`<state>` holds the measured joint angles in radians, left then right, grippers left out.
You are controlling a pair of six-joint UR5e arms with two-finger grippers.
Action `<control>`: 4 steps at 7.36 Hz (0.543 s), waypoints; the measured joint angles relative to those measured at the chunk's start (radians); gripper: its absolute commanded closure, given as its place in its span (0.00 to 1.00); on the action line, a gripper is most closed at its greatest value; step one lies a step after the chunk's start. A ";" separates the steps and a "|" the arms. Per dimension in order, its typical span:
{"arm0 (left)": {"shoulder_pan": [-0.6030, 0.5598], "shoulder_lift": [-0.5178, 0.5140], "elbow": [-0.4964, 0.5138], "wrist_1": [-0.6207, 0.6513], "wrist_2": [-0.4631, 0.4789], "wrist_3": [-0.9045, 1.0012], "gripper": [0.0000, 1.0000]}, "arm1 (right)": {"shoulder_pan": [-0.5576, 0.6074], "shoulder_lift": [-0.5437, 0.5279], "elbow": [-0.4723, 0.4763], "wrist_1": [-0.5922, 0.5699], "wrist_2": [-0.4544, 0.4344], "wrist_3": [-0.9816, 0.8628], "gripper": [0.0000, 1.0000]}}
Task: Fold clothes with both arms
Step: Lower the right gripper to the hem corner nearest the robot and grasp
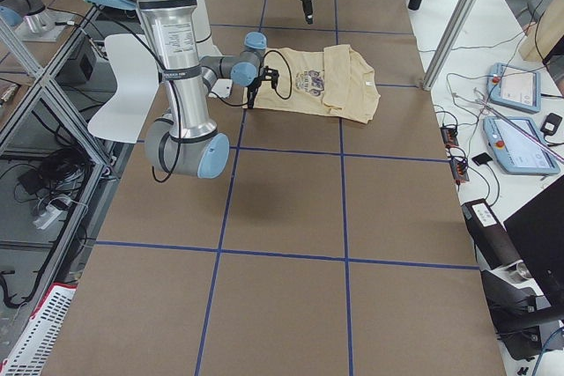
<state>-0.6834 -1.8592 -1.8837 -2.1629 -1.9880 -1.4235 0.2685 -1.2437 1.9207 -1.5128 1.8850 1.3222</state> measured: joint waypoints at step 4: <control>0.001 0.003 0.000 0.001 0.000 0.000 0.00 | 0.000 0.000 0.009 0.001 0.002 0.000 1.00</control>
<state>-0.6821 -1.8564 -1.8841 -2.1616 -1.9881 -1.4235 0.2685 -1.2440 1.9299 -1.5122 1.8867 1.3223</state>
